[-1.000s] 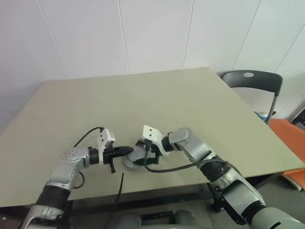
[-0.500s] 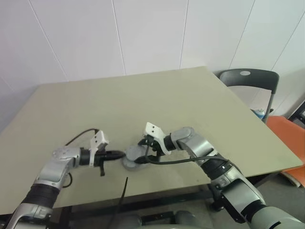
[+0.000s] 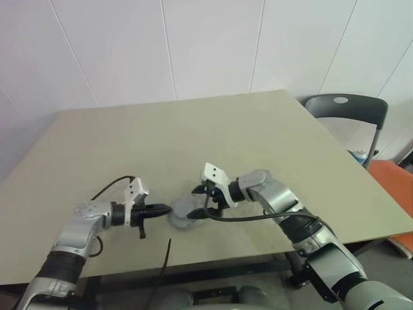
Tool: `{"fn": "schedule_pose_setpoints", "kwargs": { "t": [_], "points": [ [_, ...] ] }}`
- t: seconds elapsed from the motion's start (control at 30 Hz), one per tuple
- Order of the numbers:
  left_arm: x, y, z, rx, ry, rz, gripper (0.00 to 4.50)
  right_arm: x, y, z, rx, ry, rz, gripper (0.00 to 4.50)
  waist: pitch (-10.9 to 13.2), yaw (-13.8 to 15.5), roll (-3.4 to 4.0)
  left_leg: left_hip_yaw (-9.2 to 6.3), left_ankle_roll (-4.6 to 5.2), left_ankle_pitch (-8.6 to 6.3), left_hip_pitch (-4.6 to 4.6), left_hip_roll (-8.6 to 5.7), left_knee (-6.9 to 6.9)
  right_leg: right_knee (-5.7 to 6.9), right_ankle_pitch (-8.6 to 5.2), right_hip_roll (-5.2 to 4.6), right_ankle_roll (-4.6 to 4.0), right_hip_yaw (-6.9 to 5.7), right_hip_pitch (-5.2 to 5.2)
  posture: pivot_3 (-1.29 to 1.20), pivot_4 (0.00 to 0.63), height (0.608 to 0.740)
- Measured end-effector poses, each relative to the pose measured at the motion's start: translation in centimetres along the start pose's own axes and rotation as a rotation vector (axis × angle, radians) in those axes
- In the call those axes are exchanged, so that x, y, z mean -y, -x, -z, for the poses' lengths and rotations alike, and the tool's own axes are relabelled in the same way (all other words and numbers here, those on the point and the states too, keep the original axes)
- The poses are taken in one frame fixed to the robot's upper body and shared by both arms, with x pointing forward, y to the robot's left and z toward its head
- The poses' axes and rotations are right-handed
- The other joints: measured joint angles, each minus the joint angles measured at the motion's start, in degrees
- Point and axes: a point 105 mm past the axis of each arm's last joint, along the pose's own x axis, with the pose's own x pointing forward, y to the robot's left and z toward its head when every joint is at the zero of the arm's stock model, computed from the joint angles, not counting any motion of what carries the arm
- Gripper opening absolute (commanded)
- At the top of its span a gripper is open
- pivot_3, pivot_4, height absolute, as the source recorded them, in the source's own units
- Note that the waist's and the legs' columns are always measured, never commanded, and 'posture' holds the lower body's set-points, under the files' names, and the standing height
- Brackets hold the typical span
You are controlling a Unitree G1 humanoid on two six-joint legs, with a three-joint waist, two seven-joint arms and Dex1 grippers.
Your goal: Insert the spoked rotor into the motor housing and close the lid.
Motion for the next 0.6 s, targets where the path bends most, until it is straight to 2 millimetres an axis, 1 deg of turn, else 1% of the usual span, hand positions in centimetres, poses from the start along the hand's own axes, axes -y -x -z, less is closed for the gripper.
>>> {"fn": "schedule_pose_setpoints", "kwargs": {
  "t": [0.17, 0.2, 0.23, 0.3, 0.37, 0.5, 0.6],
  "points": [
    [-0.3, -0.7, -0.8, 0.077, 0.004, -0.028, 0.00, -0.1, -0.2, 0.1, -0.005, 0.000, -0.001, 4.46, 0.24, -0.06, -0.30, -0.01, 0.00, 0.00, -0.14, 0.00, 0.00, 0.00, 0.00, 0.00, 0.01, -0.02, -0.11, 0.00, 0.000, 0.740],
    [-0.2, -0.8, -1.1, 0.098, 0.019, -0.028, 0.00, 0.0, -0.1, 0.2, -0.006, 0.001, 0.000, 4.46, 0.31, -0.11, -0.41, -0.01, 0.00, 0.00, -0.26, 0.01, 0.00, 0.01, 0.00, 0.01, 0.01, -0.02, -0.18, 0.00, 0.000, 0.740],
    [-0.2, -0.8, -1.4, 0.118, 0.039, -0.024, 0.00, 0.0, -0.1, 0.1, -0.003, 0.003, 0.000, 4.46, 0.32, -0.16, -0.50, -0.01, 0.03, 0.02, -0.61, 0.01, 0.03, 0.05, 0.02, 0.02, 0.02, -0.02, -0.32, 0.00, 0.000, 0.740],
    [0.1, -0.8, -1.9, 0.140, 0.069, -0.005, 0.00, 0.0, -0.1, -0.1, 0.006, 0.008, -0.001, 4.46, 0.35, -0.13, -0.62, 0.00, 0.20, 0.13, -1.00, 0.00, 0.08, 0.13, 0.19, 0.03, 0.18, -0.02, -0.78, 0.00, 0.000, 0.740],
    [0.4, -0.9, -2.2, 0.143, 0.090, 0.013, 0.00, -0.1, -0.2, -0.2, 0.011, 0.013, -0.003, 4.46, 0.41, -0.11, -0.71, 0.00, 0.20, 0.13, -1.07, 0.00, 0.00, 0.13, 0.31, 0.03, 0.00, -0.02, -0.88, 0.00, 0.000, 0.740],
    [1.0, -0.6, -3.1, 0.133, 0.095, 0.048, 0.00, -0.1, -0.2, -0.6, 0.023, 0.025, -0.008, 4.46, 0.51, -0.12, -0.85, 0.00, 0.22, 0.11, -1.44, -0.02, -0.02, 0.08, 0.33, 0.02, -0.04, -0.02, -1.21, 0.00, 0.000, 0.740],
    [1.5, -0.4, -3.5, 0.126, 0.099, 0.078, 0.00, -0.3, -0.2, -0.8, 0.031, 0.027, -0.019, 4.46, 0.53, -0.11, -0.87, 0.00, 0.24, 0.10, -1.51, -0.04, -0.02, 0.06, 0.33, 0.01, -0.04, -0.02, -1.25, 0.00, 0.000, 0.740]
  ]
}}
